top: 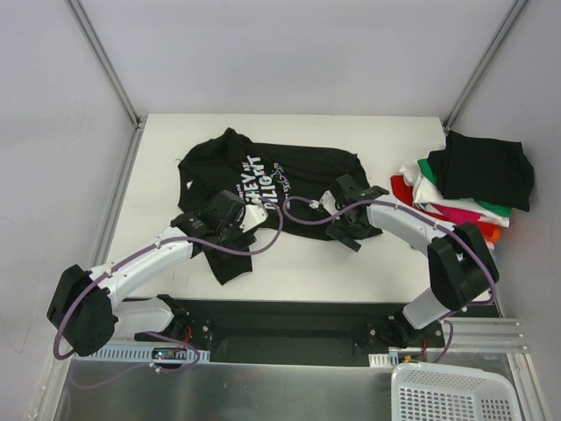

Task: Fold and stack the t-shirts
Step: Flatten the tshirt out

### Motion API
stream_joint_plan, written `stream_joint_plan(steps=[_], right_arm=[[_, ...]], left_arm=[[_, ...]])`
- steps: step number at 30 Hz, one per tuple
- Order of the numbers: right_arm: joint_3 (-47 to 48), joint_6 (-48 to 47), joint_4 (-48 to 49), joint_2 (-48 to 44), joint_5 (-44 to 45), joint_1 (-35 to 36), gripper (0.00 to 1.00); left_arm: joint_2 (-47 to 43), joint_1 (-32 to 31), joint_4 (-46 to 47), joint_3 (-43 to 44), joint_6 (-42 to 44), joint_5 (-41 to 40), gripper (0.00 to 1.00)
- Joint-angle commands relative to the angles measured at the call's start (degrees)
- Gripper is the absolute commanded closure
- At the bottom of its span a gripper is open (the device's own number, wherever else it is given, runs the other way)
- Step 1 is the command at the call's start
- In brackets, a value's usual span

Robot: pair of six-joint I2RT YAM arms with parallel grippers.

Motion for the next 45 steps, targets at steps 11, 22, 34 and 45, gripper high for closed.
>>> stream_joint_plan(steps=[11, 22, 34, 45], right_arm=[[0.19, -5.18, 5.52, 1.69, 4.89, -5.65, 0.02], [2.56, -4.74, 5.78, 5.82, 4.36, -6.18, 0.01], [3.27, -5.97, 5.96, 7.06, 4.10, -7.50, 0.02], [3.53, -6.85, 6.22, 7.32, 3.13, -8.91, 0.04]], left_arm=[[-13.46, -1.38, -4.93, -10.27, 0.14, 13.52, 0.01], [-17.34, -2.08, -10.21, -11.59, -1.09, 19.93, 0.01], [-12.33, -2.43, -9.07, -12.91, -1.26, 20.46, 0.01], [-6.80, -2.43, -5.82, -11.86, 0.84, 20.02, 0.01]])
